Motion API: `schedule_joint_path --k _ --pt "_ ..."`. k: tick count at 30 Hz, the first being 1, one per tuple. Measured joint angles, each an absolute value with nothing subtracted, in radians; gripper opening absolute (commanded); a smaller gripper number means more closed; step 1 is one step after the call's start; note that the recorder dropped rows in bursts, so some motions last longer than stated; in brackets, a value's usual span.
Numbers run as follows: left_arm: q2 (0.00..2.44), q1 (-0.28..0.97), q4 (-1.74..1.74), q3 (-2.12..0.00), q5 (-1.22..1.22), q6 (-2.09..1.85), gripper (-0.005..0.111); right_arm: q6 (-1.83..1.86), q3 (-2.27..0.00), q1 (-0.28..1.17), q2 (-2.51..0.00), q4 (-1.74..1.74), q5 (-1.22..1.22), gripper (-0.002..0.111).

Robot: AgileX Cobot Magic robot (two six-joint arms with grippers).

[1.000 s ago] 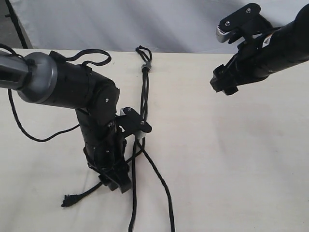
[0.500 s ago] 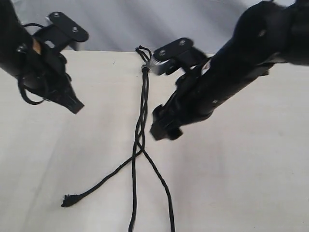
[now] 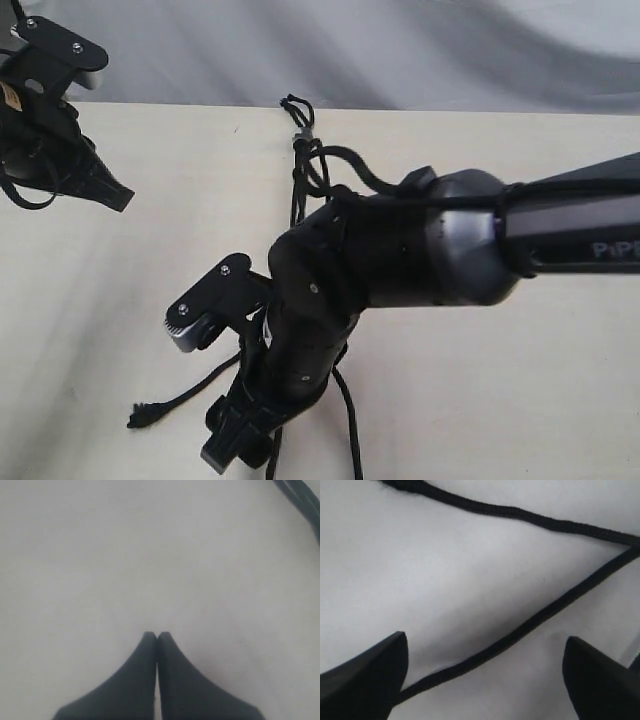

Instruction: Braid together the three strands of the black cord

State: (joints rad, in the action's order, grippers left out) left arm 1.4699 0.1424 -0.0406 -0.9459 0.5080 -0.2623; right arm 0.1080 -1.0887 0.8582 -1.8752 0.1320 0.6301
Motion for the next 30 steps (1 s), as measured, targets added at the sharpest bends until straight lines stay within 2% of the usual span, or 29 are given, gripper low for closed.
schedule_joint_path --k 5,6,8,12,19,24,30 --pt "1.47 0.142 -0.034 -0.946 0.506 -0.262 0.001 0.014 -1.09 0.885 -1.924 0.046 0.617 0.078" --pt "1.47 0.142 -0.034 -0.946 0.506 -0.262 0.001 0.0 -1.09 0.886 -1.933 0.035 0.615 0.075" --pt "1.47 0.142 -0.033 -0.946 0.506 -0.262 0.001 -0.013 -1.091 0.888 -1.949 0.015 0.616 0.059" --pt "1.47 0.142 -0.033 -0.946 0.506 -0.262 0.001 -0.025 -1.098 0.888 -1.956 0.007 0.603 0.0" --pt "1.47 0.142 -0.03 -0.946 0.506 -0.262 0.001 0.011 -1.126 0.89 -1.933 -0.075 0.646 0.002" --pt "1.47 0.142 -0.026 -0.946 0.506 -0.262 0.001 0.068 -1.184 0.89 -1.919 -0.464 0.711 0.002" --pt "1.47 0.142 -0.02 -0.946 0.502 -0.262 0.001 0.07 -1.184 0.869 -2.013 -0.545 0.696 0.002"
